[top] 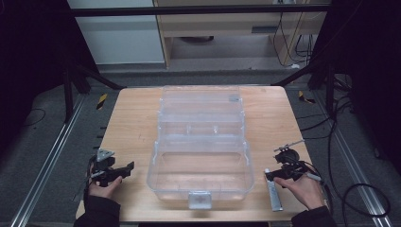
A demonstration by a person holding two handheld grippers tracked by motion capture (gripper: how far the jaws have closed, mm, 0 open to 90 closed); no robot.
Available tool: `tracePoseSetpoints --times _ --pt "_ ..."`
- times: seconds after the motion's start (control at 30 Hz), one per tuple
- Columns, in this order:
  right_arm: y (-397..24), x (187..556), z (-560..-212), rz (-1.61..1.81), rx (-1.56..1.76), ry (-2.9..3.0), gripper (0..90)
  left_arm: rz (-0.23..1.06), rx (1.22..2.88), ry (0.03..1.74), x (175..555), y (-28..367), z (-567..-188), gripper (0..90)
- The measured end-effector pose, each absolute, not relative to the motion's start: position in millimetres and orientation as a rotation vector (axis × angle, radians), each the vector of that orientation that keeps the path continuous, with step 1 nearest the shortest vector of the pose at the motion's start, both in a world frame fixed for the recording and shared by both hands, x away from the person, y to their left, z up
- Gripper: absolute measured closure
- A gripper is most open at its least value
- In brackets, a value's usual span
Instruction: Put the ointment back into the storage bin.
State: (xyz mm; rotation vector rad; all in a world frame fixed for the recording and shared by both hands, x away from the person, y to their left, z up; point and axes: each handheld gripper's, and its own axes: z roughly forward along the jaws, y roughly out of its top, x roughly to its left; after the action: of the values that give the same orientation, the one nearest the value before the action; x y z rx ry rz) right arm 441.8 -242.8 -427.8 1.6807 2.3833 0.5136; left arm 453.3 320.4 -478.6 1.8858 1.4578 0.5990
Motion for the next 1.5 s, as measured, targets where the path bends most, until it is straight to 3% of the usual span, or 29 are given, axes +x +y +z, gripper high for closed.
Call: tracePoseSetpoints --times 0.93,1.17,1.5 --pt "-228 451 -459 0.313 1.735 2.496 55.6 0.588 1.896 1.457 454 320 -479 18.7" --pt "-226 454 -463 0.291 1.719 2.522 65.0 0.586 1.896 1.458 454 321 -479 18.8" --pt "-224 456 -466 0.257 1.714 2.544 69.1 0.584 1.896 1.456 454 320 -480 18.8"
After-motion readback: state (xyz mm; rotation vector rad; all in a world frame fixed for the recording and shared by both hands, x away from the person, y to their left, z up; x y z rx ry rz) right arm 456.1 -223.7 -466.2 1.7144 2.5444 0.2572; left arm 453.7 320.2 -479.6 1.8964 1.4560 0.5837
